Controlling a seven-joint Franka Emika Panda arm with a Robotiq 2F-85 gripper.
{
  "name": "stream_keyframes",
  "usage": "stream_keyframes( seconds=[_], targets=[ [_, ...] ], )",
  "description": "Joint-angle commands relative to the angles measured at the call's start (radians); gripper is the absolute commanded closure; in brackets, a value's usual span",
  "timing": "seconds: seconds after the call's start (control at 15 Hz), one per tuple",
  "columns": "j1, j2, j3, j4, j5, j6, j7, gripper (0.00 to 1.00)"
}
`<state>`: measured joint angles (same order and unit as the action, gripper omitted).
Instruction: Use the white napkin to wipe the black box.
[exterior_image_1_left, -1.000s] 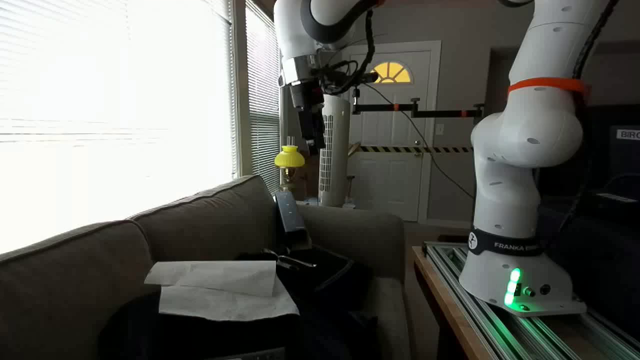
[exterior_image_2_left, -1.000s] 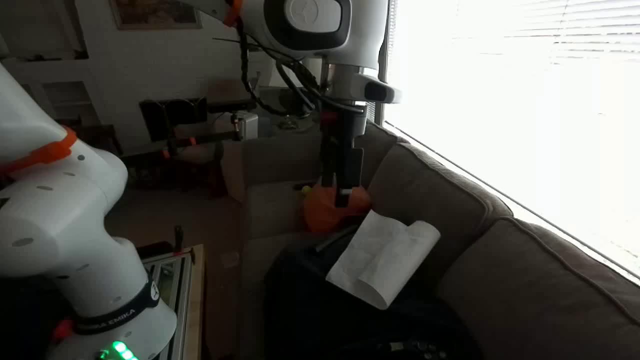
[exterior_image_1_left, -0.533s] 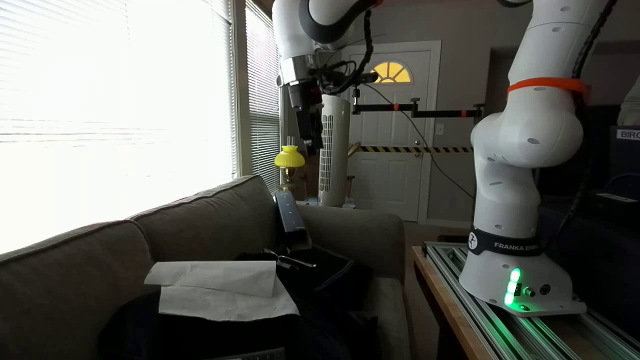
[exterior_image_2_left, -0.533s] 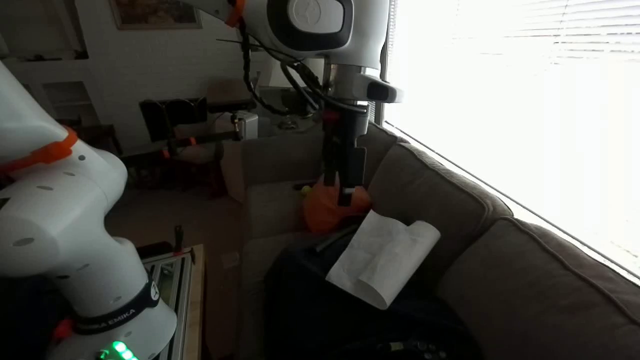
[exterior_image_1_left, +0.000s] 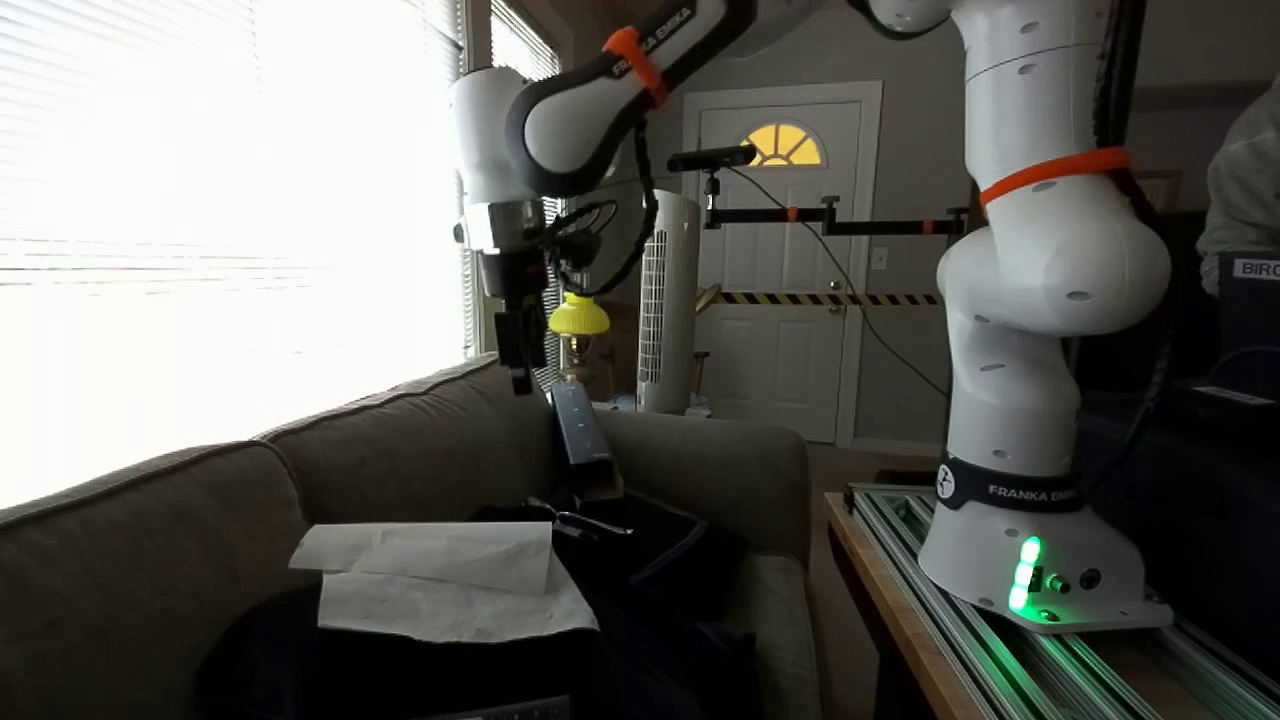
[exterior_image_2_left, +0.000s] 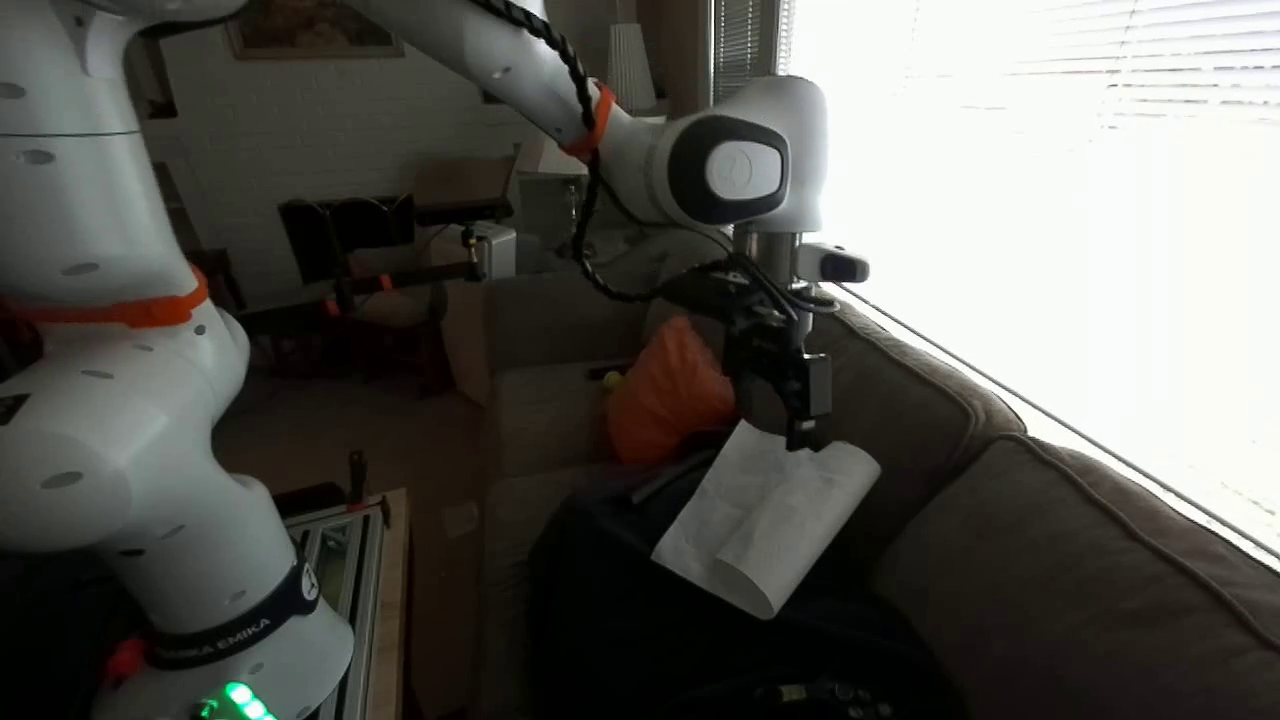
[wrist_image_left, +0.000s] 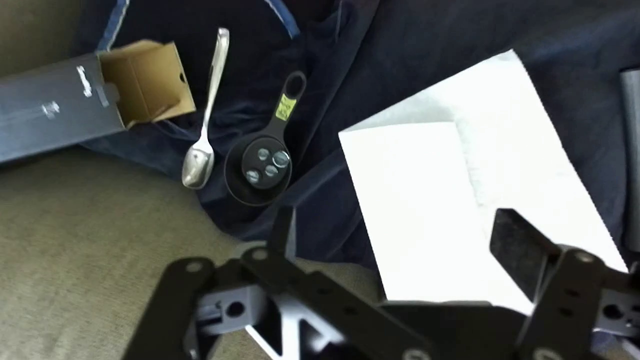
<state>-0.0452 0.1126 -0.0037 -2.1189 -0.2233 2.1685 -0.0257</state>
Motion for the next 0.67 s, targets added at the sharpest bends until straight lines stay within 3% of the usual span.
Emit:
stream_keyframes(
  seconds=[0.0,0.27,0.6],
  targets=[
    [0.013,0.183,0.006,0.113,0.0,0.074,-0.142,0.0],
    [-0.023,0.286,0.051,0.181,0.124,0.026,-0.373,0.0],
    [-0.038,0.365,0.048,0.206,0.132,0.06,-0.456,0.0]
  ],
)
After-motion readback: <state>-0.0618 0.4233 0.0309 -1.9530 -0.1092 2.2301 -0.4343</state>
